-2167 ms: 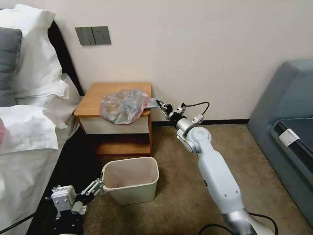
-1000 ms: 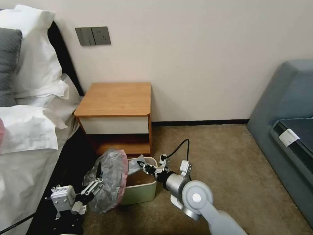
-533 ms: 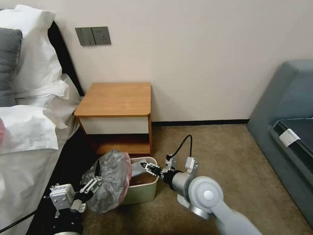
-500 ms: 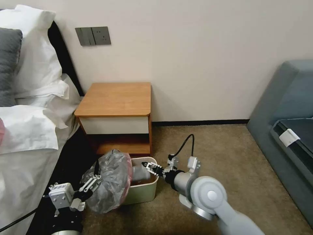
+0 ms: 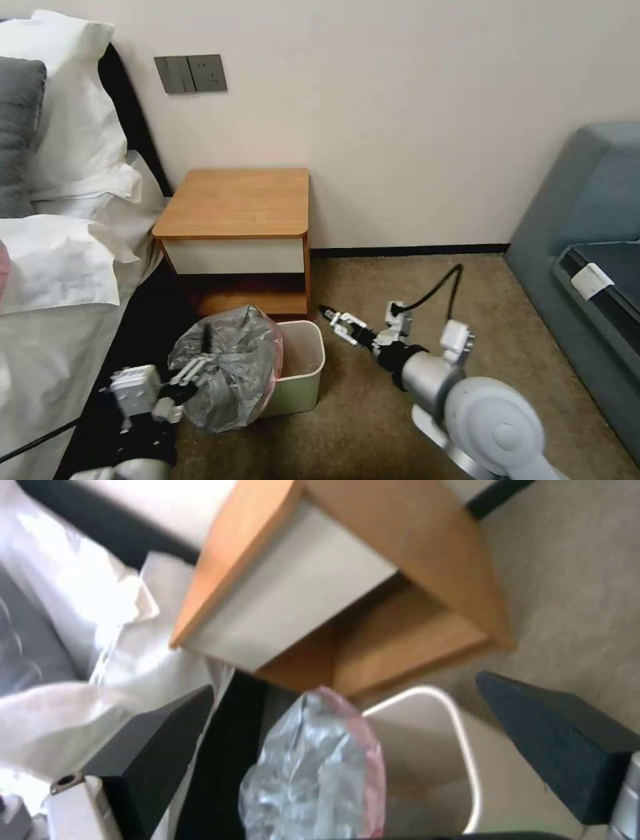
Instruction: Pick up the garbage bag from the table and place it over the trash can.
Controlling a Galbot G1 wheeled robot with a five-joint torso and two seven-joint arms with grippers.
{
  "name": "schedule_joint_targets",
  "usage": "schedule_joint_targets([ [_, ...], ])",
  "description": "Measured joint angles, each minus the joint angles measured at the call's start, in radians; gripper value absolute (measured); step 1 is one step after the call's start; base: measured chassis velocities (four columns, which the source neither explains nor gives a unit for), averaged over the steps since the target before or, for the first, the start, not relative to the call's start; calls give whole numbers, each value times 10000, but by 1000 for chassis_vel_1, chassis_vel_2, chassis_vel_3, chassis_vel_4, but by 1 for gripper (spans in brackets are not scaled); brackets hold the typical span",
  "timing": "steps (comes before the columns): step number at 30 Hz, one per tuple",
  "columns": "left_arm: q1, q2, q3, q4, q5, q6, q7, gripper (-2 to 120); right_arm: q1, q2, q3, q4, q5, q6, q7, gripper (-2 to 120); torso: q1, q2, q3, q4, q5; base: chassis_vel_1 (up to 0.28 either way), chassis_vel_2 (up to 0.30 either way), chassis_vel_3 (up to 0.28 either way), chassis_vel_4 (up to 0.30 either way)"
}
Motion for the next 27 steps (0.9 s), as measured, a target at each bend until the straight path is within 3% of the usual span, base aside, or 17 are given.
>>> schedule_joint_targets([
  [9, -218, 137, 27, 108, -149, 228, -175, 99, -273, 55, 1271, 224, 32, 37, 189, 100, 0, 0, 0, 4, 2, 0, 0, 0, 0],
  [16, -2097, 1086, -61, 1367, -1499, 1616, -1820, 99, -120, 252, 1423, 42, -74, 55, 25, 100, 0, 0, 1, -1, 0, 0, 0, 0, 0],
  [27, -2138, 1237, -319, 1481, -1696, 1834, -1992, 99, -112, 422, 1202, -196, -717, 53, -211, 100, 0, 0, 1, 3, 0, 0, 0, 0, 0],
])
